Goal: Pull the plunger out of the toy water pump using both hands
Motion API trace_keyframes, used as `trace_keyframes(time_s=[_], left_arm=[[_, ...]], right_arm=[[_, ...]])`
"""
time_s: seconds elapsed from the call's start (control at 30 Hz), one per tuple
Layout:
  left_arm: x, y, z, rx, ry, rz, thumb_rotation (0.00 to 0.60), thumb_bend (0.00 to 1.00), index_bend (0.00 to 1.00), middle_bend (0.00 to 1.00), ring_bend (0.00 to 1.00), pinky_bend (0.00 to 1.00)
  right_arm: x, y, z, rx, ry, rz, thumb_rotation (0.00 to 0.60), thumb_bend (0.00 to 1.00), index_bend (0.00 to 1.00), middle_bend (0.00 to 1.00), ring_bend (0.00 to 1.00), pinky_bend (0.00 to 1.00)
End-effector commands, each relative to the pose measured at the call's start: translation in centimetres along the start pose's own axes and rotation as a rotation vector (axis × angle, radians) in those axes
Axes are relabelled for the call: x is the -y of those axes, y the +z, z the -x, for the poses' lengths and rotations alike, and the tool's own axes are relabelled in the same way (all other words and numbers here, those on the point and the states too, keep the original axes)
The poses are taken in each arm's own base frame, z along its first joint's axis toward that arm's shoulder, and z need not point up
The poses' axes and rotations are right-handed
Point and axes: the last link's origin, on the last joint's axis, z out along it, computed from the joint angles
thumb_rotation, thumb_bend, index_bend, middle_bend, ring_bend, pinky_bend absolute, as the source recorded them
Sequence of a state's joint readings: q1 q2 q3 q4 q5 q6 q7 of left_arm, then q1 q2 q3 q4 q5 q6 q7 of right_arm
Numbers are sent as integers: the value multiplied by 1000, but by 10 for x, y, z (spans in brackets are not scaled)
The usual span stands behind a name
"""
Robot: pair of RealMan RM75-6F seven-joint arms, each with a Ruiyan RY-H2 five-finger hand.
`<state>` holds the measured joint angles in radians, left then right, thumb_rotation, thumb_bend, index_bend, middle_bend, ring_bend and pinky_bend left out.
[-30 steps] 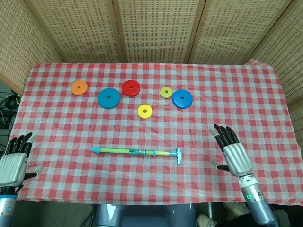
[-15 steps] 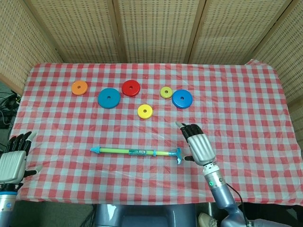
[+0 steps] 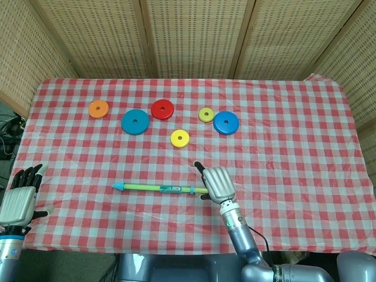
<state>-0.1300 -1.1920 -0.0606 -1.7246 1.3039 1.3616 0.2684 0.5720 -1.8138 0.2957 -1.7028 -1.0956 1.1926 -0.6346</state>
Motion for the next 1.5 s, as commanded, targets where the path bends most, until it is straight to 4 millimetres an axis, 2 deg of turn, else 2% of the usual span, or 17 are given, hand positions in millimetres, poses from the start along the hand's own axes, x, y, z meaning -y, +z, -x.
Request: trace_keyframes(time_s=[0.03,0.3,0.63,0.9,1.5], left_arm=[[0,1,1,5,-1,-1,600,158,0,0,0,0],[1,3,2,15,-5,-3,600,158,0,0,0,0],[2,4,0,12,-12,-9,600,160,0,0,0,0],[1,2,0,7,-13,-3,600,160,0,0,0,0],[1,2,-1,8,-14,-2,600,160,0,0,0,0]], right_arm=[[1,6,10,30,-3,15,600,315,333,964,940,743],[-6,15,26,70,3,56,600,420,407,969,941,743],[-14,11,39,101,4,83,600,421,437,970,941,744],[-22,11,40,94,12,99,600,442,505,974,944,744],[-40,8,48,135,2,144,600,446,506,974,943,743]])
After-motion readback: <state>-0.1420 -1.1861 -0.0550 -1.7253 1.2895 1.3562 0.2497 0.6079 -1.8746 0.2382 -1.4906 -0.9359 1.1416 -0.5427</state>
